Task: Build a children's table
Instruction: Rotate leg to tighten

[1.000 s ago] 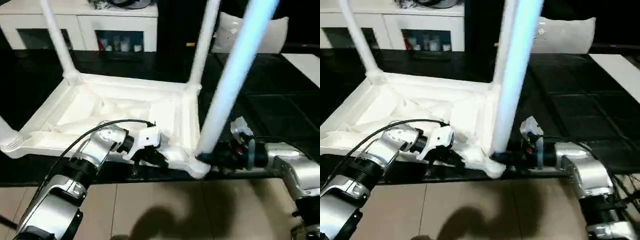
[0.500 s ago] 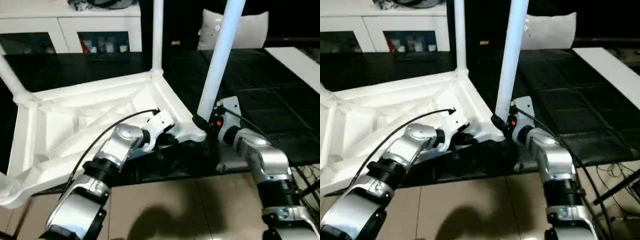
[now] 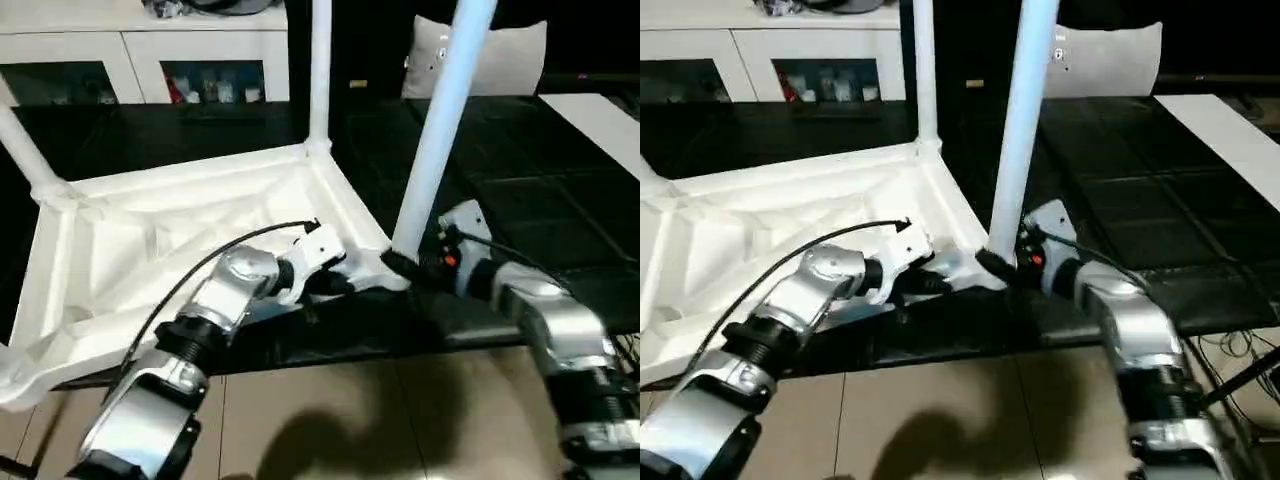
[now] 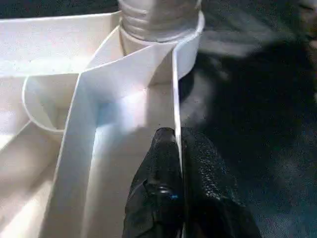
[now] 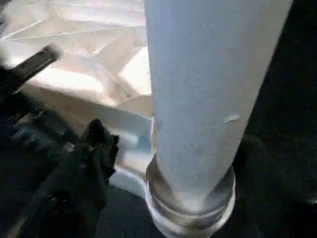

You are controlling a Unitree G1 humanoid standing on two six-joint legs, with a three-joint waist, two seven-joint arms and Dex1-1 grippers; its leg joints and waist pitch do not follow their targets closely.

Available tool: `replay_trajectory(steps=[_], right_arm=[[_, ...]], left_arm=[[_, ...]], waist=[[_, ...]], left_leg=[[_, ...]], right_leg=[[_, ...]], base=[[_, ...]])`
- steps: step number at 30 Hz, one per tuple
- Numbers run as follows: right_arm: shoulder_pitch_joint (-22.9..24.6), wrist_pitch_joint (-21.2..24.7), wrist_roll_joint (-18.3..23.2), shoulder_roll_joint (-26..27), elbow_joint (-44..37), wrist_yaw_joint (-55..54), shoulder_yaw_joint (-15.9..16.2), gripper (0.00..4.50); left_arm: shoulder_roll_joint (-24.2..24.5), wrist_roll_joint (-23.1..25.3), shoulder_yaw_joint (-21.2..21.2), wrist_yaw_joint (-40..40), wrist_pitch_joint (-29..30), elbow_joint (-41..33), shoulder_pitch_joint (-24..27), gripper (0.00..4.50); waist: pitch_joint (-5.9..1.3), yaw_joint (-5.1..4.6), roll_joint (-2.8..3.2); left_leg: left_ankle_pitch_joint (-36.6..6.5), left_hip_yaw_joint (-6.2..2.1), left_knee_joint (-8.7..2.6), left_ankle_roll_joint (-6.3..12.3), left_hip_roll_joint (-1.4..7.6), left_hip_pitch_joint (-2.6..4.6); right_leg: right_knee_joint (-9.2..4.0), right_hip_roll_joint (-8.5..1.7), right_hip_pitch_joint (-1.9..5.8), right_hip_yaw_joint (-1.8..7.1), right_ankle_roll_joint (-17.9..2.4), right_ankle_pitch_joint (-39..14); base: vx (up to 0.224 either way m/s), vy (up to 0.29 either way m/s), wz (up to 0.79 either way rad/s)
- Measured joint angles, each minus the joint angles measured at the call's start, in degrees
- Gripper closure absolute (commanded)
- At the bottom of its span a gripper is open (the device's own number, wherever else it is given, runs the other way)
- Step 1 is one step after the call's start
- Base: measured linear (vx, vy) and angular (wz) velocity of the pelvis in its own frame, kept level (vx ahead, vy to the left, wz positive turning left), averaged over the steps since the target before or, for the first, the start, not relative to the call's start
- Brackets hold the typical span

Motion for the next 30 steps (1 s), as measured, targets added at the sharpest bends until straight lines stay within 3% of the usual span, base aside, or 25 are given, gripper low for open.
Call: replay_trajectory(steps=[5, 15, 23, 30], right_arm=[[0.54, -0.7, 1.74, -5.94, -0.72, 11.88, 1.65, 0.04], [0.48, -0.76, 5.04, -7.86, -1.06, 25.07, 5.41, 0.85], [0.26, -0.72, 5.15, -7.9, -0.14, 29.47, 7.7, 1.6], [0.25, 0.13, 5.44, -8.03, -0.13, 30.1, 7.88, 2.12]], left_arm=[[3.95, -0.14, -1.79, -7.0, -6.01, 0.4, 0.1, 4.5], [7.08, -0.94, -5.24, -19.36, -11.62, -0.09, -0.05, 4.5], [7.72, -0.9, -5.94, -21.57, -13.72, -0.18, -0.06, 4.5], [7.75, -1.38, -5.92, -22.36, -13.93, -0.08, -0.05, 4.5]], waist=[[0.01, 0.89, -0.01], [0.0, 2.94, -0.01], [0.0, 3.12, -0.01], [0.0, 3.23, -0.02]], left_leg=[[0.01, -0.02, 0.06, 0.02, 0.04, -0.07], [-0.21, 0.0, 0.57, 0.03, 0.03, 0.01], [-0.2, 0.01, 0.61, 0.01, 0.03, 0.01], [-0.2, 0.01, 0.61, 0.02, 0.03, -0.01]], right_leg=[[0.05, 0.01, 0.0, -0.05, -0.01, 0.0], [0.22, -0.14, 0.05, -0.06, -0.07, 0.04], [0.28, -0.16, 0.07, -0.06, -0.07, 0.05], [0.26, -0.16, 0.07, -0.07, -0.07, 0.05]], base=[[0.0, 0.0, 0.0], [0.0, 0.0, 0.0], [0.0, 0.0, 0.0], [0.0, 0.0, 0.0]])
